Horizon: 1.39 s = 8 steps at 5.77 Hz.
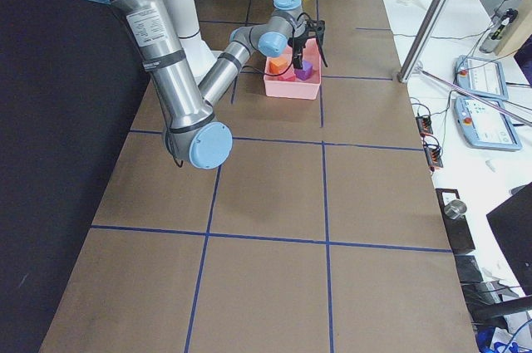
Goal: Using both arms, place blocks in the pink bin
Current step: 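Drop the yellow-green cube into the bin while the right arm withdraws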
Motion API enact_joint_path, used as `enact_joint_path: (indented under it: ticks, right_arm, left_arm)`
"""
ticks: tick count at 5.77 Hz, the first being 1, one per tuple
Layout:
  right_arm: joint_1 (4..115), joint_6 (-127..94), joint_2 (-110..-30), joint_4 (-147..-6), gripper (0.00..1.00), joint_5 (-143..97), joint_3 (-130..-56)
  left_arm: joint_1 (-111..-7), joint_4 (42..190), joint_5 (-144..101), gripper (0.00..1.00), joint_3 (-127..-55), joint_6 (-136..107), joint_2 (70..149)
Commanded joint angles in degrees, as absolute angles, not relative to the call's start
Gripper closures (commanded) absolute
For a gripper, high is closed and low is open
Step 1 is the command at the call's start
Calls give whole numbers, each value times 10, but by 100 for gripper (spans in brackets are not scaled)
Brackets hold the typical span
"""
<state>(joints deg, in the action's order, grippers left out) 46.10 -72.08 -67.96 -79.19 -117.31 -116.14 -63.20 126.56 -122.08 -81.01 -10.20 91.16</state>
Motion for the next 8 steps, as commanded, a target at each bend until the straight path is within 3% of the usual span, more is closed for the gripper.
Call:
enact_joint_path:
  ticks: [1,4,5,6,8]
  right_arm:
    - [518,-661,-752,-790,0,-1234,-1206]
    - [601,-581,-824,-789,0,-1256,-1222]
    - [622,-517,-857,-787,0,-1258,-1220]
    - [634,-492,-881,-785,0,-1259,-1219]
    - [635,-465,-896,-784,0,-1257,-1210]
  left_arm:
    - [-635,1266,-1226,91,-823,-111,914]
    - [-632,1250,-1317,92,-994,-440,939]
    - [-624,1250,-1347,90,-1022,-576,993]
    - [-553,1249,-1340,90,-1051,-713,1047]
    - [-440,1128,-1239,86,-1051,-823,1202]
